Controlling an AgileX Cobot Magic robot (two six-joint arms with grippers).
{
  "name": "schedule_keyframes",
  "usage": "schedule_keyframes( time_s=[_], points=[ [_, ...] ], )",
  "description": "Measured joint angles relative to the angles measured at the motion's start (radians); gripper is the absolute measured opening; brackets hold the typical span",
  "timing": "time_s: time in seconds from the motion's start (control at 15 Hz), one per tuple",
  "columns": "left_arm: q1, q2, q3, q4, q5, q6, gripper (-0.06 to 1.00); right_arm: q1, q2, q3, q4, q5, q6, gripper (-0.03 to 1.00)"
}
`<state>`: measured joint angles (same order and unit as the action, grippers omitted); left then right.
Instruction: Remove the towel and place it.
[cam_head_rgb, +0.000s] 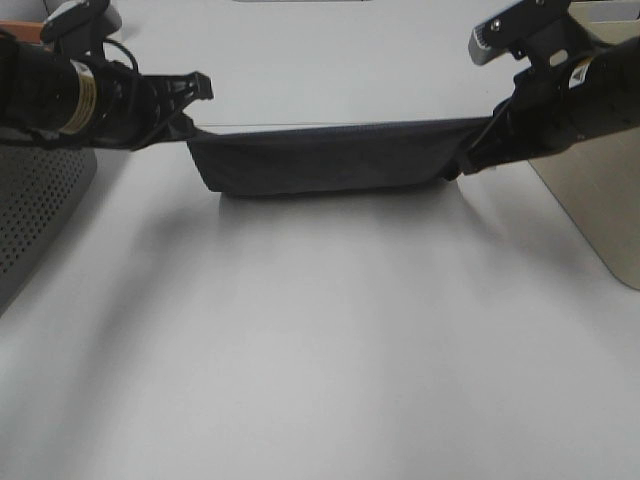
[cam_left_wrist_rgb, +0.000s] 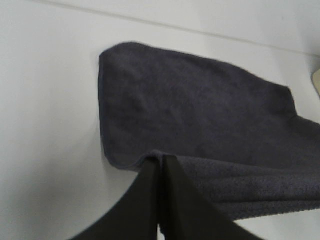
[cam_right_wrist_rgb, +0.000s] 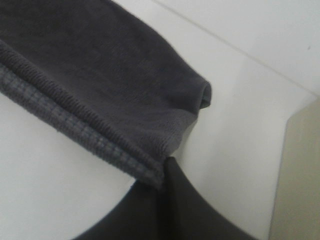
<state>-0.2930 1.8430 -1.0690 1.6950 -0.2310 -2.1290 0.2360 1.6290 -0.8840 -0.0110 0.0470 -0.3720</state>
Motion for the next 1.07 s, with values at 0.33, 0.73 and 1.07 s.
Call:
schedule_keyframes(
  time_s=[0.33,0.73,1.07],
  points=[
    [0.002,-0.012,0.185,-0.002,0.006,0.0,0.0,0.093,0.003,0.211,0.004,-0.106,-0.001,0.02],
    [0.002,0.011,0.209,0.002,-0.029,0.0,0.0,0.098,0.119,0.266,-0.016,-0.139,-0.027,0.02],
    [0.025,0.049,0.211,0.007,-0.004,0.004,0.35,0.087,0.127,0.275,-0.016,-0.122,-0.027,0.3]
  ],
)
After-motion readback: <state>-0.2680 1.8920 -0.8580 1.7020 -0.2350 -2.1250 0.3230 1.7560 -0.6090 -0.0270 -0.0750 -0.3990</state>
